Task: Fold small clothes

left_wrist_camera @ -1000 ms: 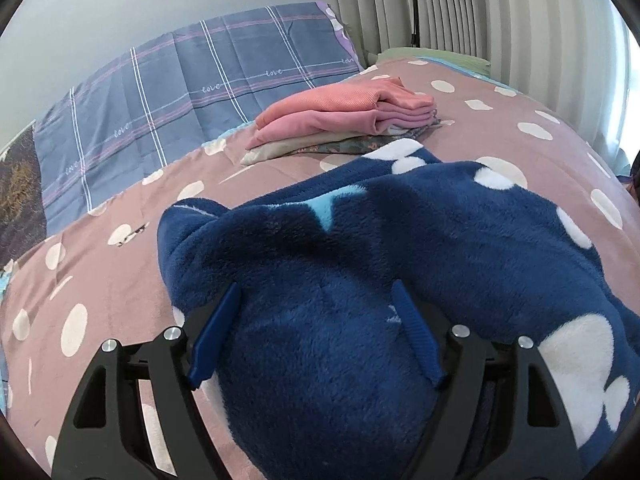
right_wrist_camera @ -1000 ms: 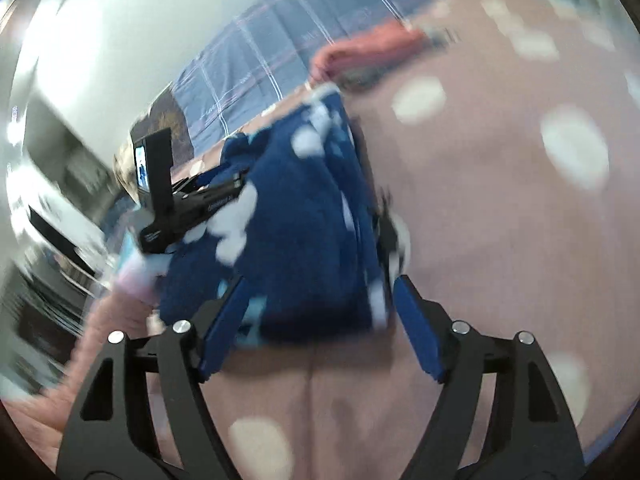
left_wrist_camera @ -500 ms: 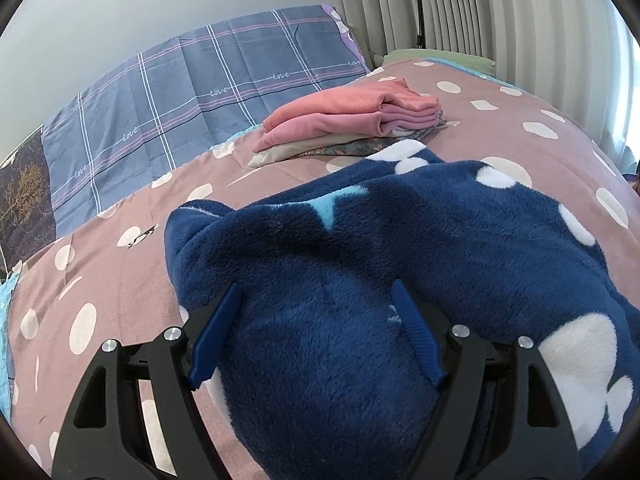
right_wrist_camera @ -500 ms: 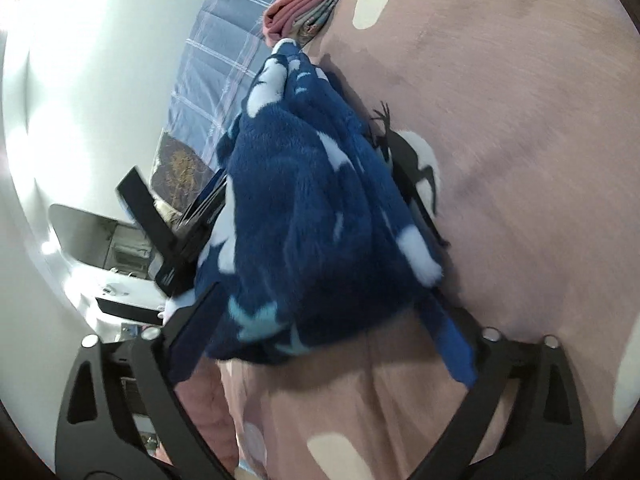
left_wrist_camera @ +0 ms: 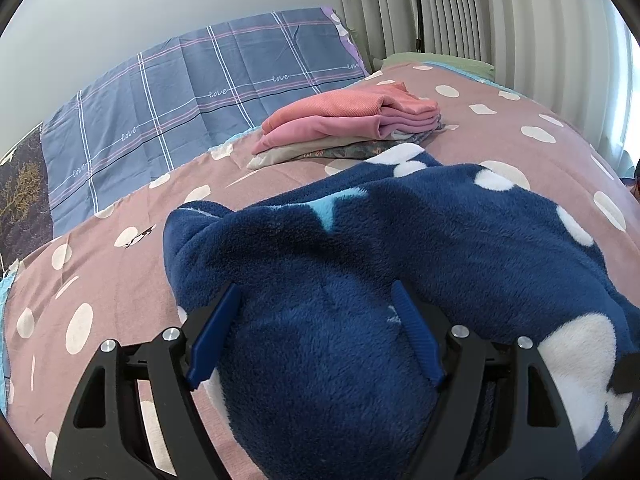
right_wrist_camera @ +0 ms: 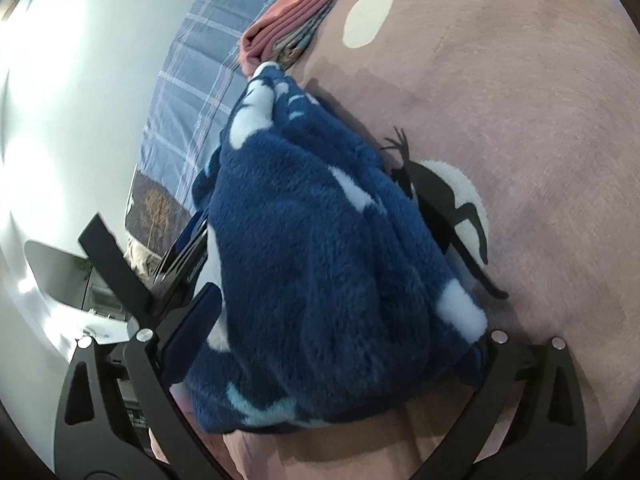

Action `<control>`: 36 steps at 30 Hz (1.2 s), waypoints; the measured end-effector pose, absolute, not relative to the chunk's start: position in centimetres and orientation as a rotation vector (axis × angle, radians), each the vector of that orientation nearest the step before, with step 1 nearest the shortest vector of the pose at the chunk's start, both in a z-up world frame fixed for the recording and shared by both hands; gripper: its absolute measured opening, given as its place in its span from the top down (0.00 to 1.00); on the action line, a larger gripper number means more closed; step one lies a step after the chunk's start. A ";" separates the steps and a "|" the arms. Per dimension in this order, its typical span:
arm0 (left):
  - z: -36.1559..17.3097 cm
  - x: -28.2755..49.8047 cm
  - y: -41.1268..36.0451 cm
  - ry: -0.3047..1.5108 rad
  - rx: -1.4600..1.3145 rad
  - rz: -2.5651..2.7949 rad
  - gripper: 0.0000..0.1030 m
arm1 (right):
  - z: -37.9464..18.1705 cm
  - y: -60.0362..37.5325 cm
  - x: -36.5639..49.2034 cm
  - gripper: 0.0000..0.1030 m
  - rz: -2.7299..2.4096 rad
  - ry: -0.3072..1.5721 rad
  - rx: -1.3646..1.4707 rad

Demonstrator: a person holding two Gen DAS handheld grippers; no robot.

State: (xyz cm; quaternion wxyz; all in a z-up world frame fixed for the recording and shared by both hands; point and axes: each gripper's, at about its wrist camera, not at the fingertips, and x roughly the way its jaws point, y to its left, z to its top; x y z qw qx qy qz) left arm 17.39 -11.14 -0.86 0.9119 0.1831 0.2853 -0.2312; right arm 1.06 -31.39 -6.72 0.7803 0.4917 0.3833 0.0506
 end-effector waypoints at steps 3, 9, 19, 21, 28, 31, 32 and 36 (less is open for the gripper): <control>-0.9 17.4 -11.0 0.588 0.367 -0.482 0.24 | -6.6 -31.1 1.6 0.02 0.067 0.829 1.047; 1.3 18.5 -7.5 0.588 0.167 -0.509 0.12 | -6.6 -31.1 1.6 0.06 0.078 0.832 1.014; -4.7 29.1 -1.2 0.942 -0.395 -0.636 0.01 | -6.8 -30.9 1.8 0.04 0.116 0.833 0.994; -4.8 29.7 -1.9 0.912 -0.361 -0.656 0.01 | -6.8 -30.9 2.0 0.02 0.136 0.832 0.996; -2.6 29.0 -3.8 0.846 -0.265 -0.711 0.45 | -6.0 -31.1 2.2 0.32 0.177 0.818 0.969; 0.4 27.9 -2.8 0.791 -0.236 -0.721 0.47 | -3.0 -30.7 2.3 0.44 0.220 0.779 0.848; 2.1 27.5 -2.3 0.764 -0.216 -0.709 0.47 | -2.0 -30.4 2.6 0.45 0.228 0.767 0.803; 8.3 27.0 0.7 0.626 -0.170 -0.631 0.47 | 2.4 -29.6 6.8 0.45 0.305 0.720 0.684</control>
